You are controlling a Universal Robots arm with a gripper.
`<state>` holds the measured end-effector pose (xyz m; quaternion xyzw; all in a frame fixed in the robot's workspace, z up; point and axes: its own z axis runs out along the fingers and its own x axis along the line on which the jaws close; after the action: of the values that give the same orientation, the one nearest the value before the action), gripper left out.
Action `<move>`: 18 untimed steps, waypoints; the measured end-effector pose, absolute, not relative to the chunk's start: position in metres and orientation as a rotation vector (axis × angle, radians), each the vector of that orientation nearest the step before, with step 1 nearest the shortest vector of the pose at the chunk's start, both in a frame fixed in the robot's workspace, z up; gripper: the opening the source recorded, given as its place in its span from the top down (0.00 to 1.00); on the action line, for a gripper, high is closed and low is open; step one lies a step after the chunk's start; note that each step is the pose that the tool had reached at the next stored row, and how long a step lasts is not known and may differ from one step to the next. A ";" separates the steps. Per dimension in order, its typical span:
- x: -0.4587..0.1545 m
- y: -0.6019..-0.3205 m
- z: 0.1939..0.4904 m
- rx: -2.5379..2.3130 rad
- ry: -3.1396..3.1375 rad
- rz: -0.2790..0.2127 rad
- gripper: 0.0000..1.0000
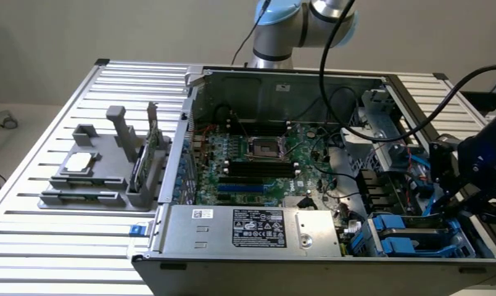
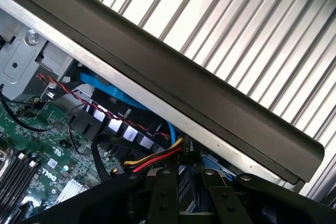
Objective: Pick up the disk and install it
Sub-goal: 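Insert the first disk wire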
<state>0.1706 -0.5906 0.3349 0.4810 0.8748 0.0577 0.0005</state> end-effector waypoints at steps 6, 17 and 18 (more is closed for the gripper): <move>0.171 -0.591 0.335 1.511 2.745 0.173 0.83; 0.165 -0.591 0.337 1.518 2.744 0.174 0.83; 0.164 -0.591 0.337 1.522 2.746 0.177 0.83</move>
<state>0.1644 -0.5906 0.3368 0.4839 0.8733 0.0564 -0.0015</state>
